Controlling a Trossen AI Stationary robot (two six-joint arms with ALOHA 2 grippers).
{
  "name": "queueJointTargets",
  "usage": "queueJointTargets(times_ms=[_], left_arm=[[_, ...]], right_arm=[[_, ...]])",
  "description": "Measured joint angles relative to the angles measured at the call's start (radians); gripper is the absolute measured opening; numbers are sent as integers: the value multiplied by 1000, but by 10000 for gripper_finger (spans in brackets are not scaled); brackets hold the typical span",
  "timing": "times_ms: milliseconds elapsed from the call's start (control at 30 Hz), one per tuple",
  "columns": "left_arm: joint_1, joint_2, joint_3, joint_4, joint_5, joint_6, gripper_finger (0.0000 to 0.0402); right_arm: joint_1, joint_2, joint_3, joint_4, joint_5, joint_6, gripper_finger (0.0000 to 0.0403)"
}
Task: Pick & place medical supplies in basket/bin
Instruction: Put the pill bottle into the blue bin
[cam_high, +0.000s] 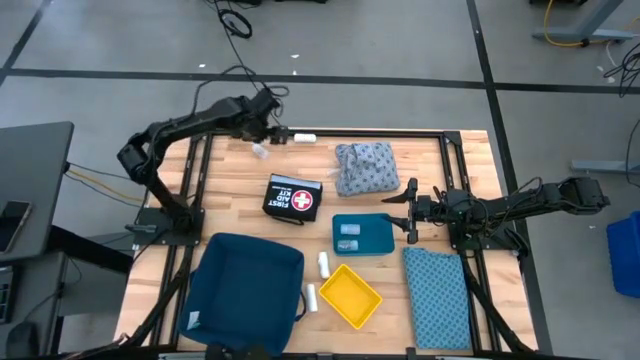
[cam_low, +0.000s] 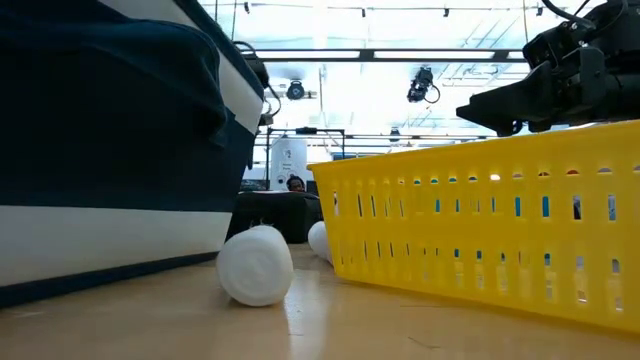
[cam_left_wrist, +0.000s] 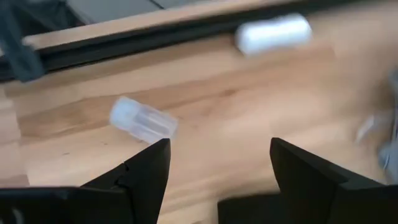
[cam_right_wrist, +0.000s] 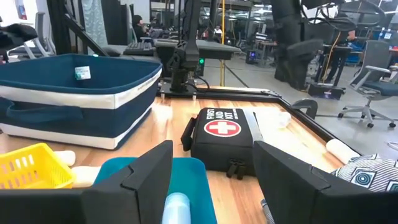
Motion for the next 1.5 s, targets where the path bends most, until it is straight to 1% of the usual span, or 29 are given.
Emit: queueJointTargets(times_ms=[133, 233, 333, 467, 600, 833, 1033, 1167, 1300, 1367, 1400, 1433, 1500], left_arm=[[30, 0, 0, 34, 26, -93, 261], [30, 0, 0, 63, 27, -95, 261], [37, 5, 0, 62, 65, -95, 261], [51, 36, 0, -18, 129, -147, 260], [47, 71, -12, -40, 185, -193, 256], [40, 123, -12, -49, 158, -254, 253], [41, 127, -12, -51, 112, -298, 252], [50, 127, -12, -49, 111, -311, 252], [51, 127, -12, -51, 115, -365, 252], [52, 127, -12, -51, 147, -396, 252], [55, 127, -12, -48, 186, -393, 252], [62, 127, -9, -47, 244, -360, 252], [84, 127, 5, -47, 377, -232, 252]], right_arm=[[0, 0, 0, 0, 0, 0, 233], [0, 0, 0, 0, 0, 0, 233], [0, 0, 0, 0, 0, 0, 233], [0, 0, 0, -1, 0, -1, 233], [0, 0, 0, -14, 0, -1, 233], [1, 0, 0, -20, 0, 5, 233], [1, 0, 0, -22, 0, 4, 233], [1, 0, 0, -23, 0, -1, 233], [1, 0, 0, -23, 0, -2, 233], [1, 0, 0, -23, 0, -3, 233], [1, 0, 0, -23, 0, -4, 233], [1, 0, 0, -23, 0, -5, 233], [1, 0, 0, -26, 0, -6, 233]])
